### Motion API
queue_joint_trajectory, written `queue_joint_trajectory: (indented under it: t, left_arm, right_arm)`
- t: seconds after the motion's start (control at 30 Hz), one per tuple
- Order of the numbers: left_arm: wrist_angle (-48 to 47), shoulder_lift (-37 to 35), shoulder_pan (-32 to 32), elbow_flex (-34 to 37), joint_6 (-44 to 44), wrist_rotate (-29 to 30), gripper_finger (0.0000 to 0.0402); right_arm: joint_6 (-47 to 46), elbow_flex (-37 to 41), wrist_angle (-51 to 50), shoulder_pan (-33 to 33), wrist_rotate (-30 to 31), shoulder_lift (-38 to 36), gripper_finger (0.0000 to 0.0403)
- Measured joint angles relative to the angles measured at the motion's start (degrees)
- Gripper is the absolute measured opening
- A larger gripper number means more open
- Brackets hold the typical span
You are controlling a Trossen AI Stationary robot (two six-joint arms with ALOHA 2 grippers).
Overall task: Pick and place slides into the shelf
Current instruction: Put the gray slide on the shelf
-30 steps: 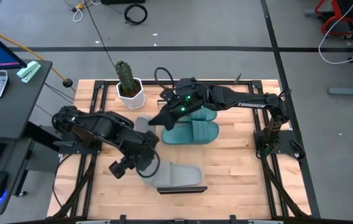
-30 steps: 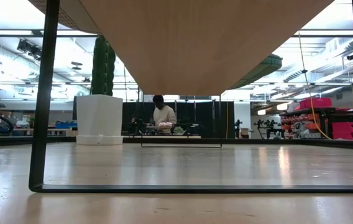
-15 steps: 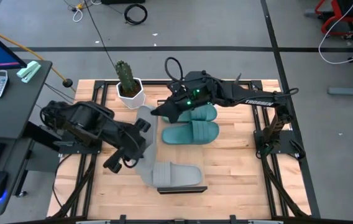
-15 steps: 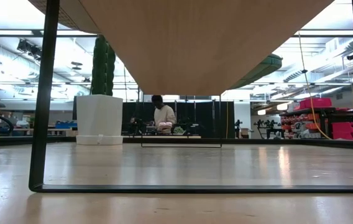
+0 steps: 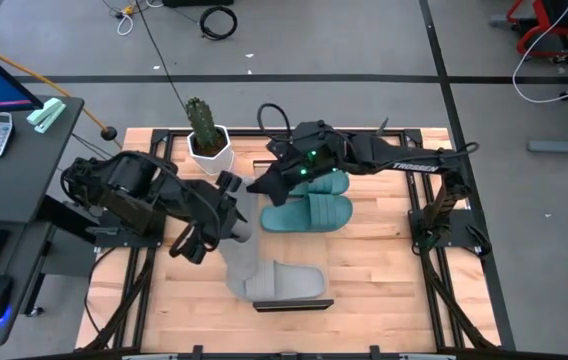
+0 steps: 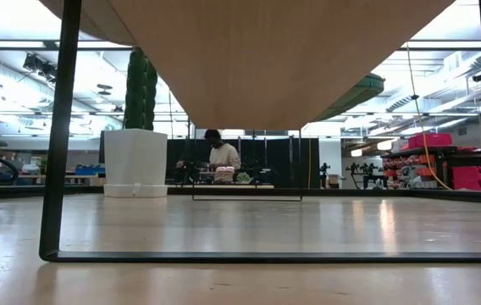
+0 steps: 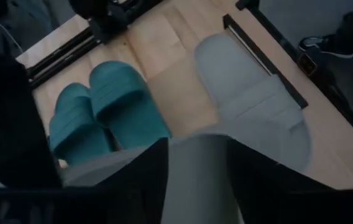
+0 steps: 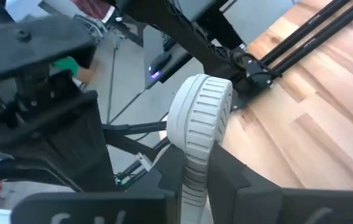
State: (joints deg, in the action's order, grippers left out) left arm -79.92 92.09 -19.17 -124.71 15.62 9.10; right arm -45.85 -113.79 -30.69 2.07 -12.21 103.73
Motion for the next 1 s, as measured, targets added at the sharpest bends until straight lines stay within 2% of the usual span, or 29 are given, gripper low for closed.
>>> queue_joint_trajectory:
  t: [0.17,0.37,0.47,0.67,1.0]
  left_arm:
    - [-0.3,-0.4,1.7,0.0,-1.6,0.2,0.0197]
    - [-1.0,-1.3,2.6,0.0,-5.2,0.6,0.0203]
    - [-1.1,-1.9,2.5,0.0,-7.0,4.1,0.0196]
    - [-2.0,-3.8,2.4,0.0,-15.6,15.6,0.0184]
    - [-2.5,-9.2,0.1,0.1,-27.1,27.0,0.0183]
  right_arm:
    - [0.7,-0.1,-0.8,-0.1,3.7,0.0,0.0048]
    - [2.1,-0.1,0.0,0.1,10.9,-0.9,0.0048]
    - [2.2,-0.1,1.8,0.1,13.0,-1.5,0.0048]
    - [4.5,-0.1,2.8,-1.4,19.5,-3.9,0.0048]
    - [10.2,-0.1,-4.2,-4.2,37.5,-10.6,0.0048]
